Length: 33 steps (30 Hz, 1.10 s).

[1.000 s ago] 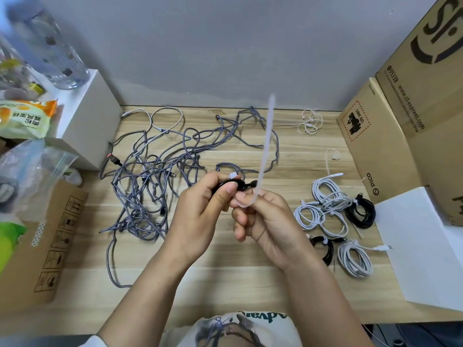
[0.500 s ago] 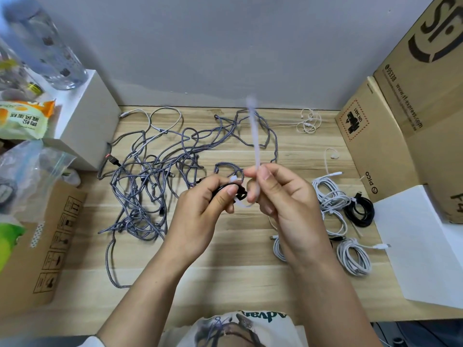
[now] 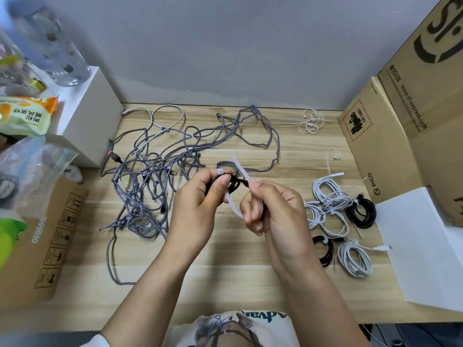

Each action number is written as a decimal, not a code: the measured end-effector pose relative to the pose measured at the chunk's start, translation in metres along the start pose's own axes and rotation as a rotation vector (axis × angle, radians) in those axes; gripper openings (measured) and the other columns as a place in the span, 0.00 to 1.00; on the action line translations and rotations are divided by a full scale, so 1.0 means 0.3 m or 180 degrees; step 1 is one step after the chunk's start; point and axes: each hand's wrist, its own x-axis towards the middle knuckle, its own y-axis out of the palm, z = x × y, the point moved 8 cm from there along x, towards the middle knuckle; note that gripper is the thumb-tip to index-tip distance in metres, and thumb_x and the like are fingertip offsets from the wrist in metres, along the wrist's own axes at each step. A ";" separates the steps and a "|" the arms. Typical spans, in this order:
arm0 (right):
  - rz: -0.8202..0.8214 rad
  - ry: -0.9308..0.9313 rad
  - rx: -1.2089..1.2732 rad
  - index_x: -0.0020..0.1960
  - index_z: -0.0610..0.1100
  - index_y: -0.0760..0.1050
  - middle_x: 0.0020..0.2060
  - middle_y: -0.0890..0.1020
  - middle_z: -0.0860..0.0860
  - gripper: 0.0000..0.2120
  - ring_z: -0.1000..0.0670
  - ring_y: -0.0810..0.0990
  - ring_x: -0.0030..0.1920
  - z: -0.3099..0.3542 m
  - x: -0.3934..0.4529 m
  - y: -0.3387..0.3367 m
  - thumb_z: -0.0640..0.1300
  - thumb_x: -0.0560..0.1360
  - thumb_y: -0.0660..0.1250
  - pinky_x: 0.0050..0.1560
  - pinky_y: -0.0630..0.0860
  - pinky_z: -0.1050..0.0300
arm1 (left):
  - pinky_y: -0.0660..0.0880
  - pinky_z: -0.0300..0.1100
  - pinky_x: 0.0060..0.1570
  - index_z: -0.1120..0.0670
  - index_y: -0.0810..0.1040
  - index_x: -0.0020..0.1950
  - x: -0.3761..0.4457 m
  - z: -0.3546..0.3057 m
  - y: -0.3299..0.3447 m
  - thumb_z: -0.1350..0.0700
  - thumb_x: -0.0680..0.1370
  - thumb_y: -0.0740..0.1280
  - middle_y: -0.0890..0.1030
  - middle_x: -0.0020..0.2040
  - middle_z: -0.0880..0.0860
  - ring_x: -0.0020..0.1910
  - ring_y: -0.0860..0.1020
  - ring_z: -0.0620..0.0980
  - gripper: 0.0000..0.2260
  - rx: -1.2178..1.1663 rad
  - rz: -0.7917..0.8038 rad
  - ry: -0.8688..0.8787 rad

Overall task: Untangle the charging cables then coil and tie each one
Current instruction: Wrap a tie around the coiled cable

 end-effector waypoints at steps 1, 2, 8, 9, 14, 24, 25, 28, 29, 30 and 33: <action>0.0000 0.0060 -0.0034 0.19 0.46 0.65 0.18 0.68 0.48 0.19 0.55 0.66 0.21 -0.005 0.000 -0.001 0.44 0.68 0.60 0.23 0.57 0.64 | 0.73 0.51 0.45 0.46 0.79 0.44 0.000 -0.001 -0.002 0.49 0.73 0.65 0.77 0.33 0.42 0.35 0.74 0.43 0.05 0.0038 0.0006 0.0025; 0.0003 0.0105 -0.0080 0.19 0.46 0.65 0.18 0.68 0.48 0.18 0.55 0.65 0.20 -0.009 0.000 -0.002 0.43 0.67 0.60 0.23 0.57 0.64 | 0.73 0.52 0.45 0.46 0.80 0.43 0.000 -0.001 -0.003 0.48 0.73 0.66 0.77 0.33 0.43 0.35 0.74 0.44 0.05 0.0081 0.0018 0.0049; 0.0046 0.0227 -0.0282 0.17 0.45 0.64 0.17 0.68 0.48 0.17 0.53 0.66 0.21 -0.020 0.003 -0.003 0.42 0.65 0.59 0.24 0.58 0.62 | 0.74 0.57 0.44 0.37 0.79 0.46 -0.003 -0.005 -0.004 0.40 0.70 0.63 0.78 0.35 0.45 0.37 0.73 0.48 0.09 0.0309 -0.0009 0.0144; 0.0054 0.0237 -0.0294 0.17 0.45 0.65 0.17 0.68 0.47 0.17 0.52 0.65 0.21 -0.022 0.003 -0.003 0.42 0.64 0.59 0.24 0.58 0.62 | 0.74 0.56 0.44 0.36 0.79 0.45 -0.004 -0.010 -0.003 0.40 0.70 0.62 0.78 0.35 0.44 0.37 0.73 0.47 0.08 0.0362 -0.0019 0.0167; 0.0063 0.0276 -0.0296 0.16 0.46 0.65 0.17 0.69 0.47 0.18 0.52 0.65 0.21 -0.028 0.005 -0.004 0.42 0.64 0.59 0.23 0.60 0.62 | 0.74 0.55 0.44 0.39 0.79 0.43 -0.009 -0.019 -0.005 0.42 0.72 0.64 0.80 0.39 0.49 0.37 0.74 0.51 0.06 0.0499 -0.0073 0.0179; 0.0061 0.0293 -0.0290 0.16 0.45 0.66 0.18 0.70 0.46 0.17 0.51 0.66 0.22 -0.032 0.004 -0.010 0.42 0.64 0.58 0.24 0.61 0.62 | 0.72 0.50 0.43 0.36 0.76 0.41 -0.018 -0.035 -0.005 0.47 0.74 0.62 0.80 0.43 0.42 0.40 0.76 0.54 0.06 0.0883 -0.0114 0.0215; 0.0064 0.0287 -0.0285 0.16 0.45 0.66 0.18 0.70 0.46 0.17 0.51 0.66 0.22 -0.032 0.004 -0.010 0.42 0.63 0.58 0.24 0.61 0.62 | 0.72 0.50 0.43 0.38 0.76 0.40 -0.019 -0.034 -0.007 0.47 0.74 0.62 0.81 0.42 0.41 0.41 0.76 0.54 0.05 0.0897 -0.0129 0.0205; 0.0071 0.0285 -0.0288 0.16 0.45 0.66 0.18 0.70 0.46 0.17 0.51 0.66 0.22 -0.034 0.006 -0.010 0.42 0.64 0.58 0.24 0.61 0.62 | 0.72 0.51 0.43 0.40 0.75 0.41 -0.020 -0.035 -0.013 0.47 0.73 0.62 0.81 0.39 0.44 0.40 0.77 0.54 0.03 0.0943 -0.0160 0.0219; 0.0071 0.0285 -0.0287 0.16 0.45 0.66 0.18 0.70 0.46 0.17 0.51 0.66 0.22 -0.035 0.007 -0.010 0.42 0.64 0.59 0.24 0.61 0.62 | 0.72 0.51 0.43 0.40 0.75 0.41 -0.021 -0.038 -0.013 0.46 0.73 0.62 0.81 0.40 0.46 0.40 0.77 0.54 0.03 0.0961 -0.0164 0.0243; 0.0073 0.0285 -0.0287 0.16 0.45 0.66 0.18 0.70 0.46 0.17 0.52 0.66 0.22 -0.036 0.008 -0.010 0.42 0.64 0.59 0.24 0.61 0.62 | 0.72 0.51 0.43 0.40 0.75 0.41 -0.021 -0.039 -0.015 0.45 0.73 0.62 0.81 0.41 0.46 0.39 0.77 0.54 0.03 0.0973 -0.0168 0.0259; 0.0084 0.0295 -0.0310 0.16 0.46 0.66 0.18 0.70 0.47 0.17 0.52 0.66 0.22 -0.037 0.007 -0.008 0.42 0.64 0.58 0.24 0.61 0.62 | 0.72 0.50 0.43 0.41 0.75 0.42 -0.020 -0.039 -0.015 0.46 0.73 0.62 0.81 0.40 0.48 0.38 0.77 0.54 0.03 0.1040 -0.0159 0.0282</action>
